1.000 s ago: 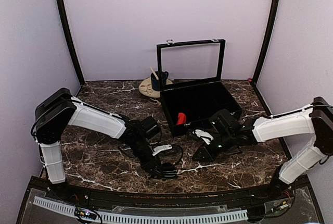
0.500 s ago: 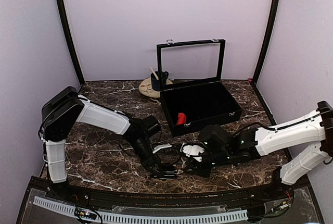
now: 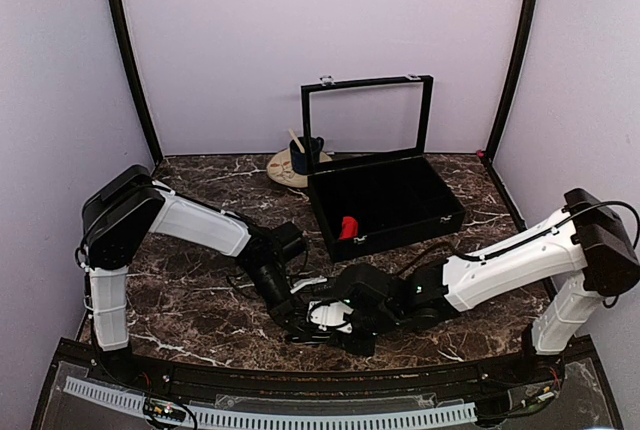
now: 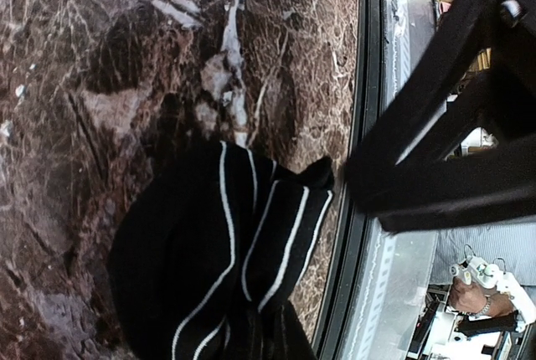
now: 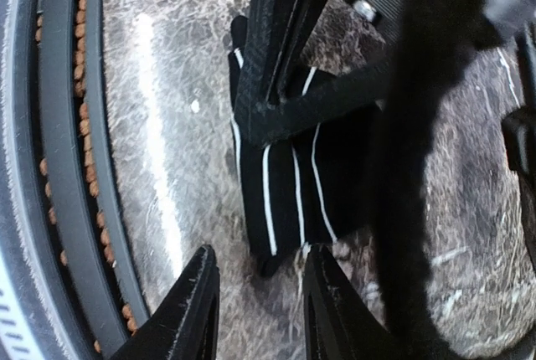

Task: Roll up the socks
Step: Roll the sock at the center of the board.

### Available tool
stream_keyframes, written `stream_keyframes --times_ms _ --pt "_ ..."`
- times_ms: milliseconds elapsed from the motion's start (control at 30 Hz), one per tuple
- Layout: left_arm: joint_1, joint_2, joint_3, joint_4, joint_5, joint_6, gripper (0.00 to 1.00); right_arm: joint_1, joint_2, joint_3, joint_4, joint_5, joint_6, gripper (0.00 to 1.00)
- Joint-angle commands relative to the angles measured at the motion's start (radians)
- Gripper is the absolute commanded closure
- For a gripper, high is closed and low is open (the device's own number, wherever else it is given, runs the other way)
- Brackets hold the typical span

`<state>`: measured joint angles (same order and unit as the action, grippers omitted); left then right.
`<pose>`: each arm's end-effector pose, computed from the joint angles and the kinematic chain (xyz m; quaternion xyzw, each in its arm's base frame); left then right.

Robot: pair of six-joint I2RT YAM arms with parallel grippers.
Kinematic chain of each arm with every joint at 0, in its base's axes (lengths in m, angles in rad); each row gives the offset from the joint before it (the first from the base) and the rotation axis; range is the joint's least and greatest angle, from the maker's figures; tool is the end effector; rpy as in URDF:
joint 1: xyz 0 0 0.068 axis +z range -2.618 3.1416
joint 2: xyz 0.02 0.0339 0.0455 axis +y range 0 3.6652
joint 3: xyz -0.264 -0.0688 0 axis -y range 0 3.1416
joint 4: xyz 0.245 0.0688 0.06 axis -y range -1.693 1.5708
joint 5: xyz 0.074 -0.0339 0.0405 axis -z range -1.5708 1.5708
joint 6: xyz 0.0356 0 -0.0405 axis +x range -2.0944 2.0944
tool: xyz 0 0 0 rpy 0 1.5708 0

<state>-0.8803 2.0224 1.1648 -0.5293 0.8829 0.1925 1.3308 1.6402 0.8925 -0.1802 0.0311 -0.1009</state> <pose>0.2072 -0.2939 0.1100 -0.4938 -0.7538 0.4285 0.0653 0.0782 0.3149 0.1666 -0.6189 0.7190 0.1702 0.2665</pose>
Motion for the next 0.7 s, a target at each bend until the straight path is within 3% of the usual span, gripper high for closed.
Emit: stream_keyframes --times_ms 0,400,667 --pt "0.006 0.032 -0.004 -0.068 -0.057 0.017 1.0 0.007 0.05 0.057 0.015 0.027 -0.054 0.67" --pt "0.006 0.049 0.005 -0.08 -0.028 0.02 1.0 0.008 0.13 0.096 0.025 0.038 -0.102 0.68" --pt "0.007 0.06 0.019 -0.086 -0.019 0.021 1.0 0.006 0.166 0.099 0.026 0.041 -0.111 0.79"
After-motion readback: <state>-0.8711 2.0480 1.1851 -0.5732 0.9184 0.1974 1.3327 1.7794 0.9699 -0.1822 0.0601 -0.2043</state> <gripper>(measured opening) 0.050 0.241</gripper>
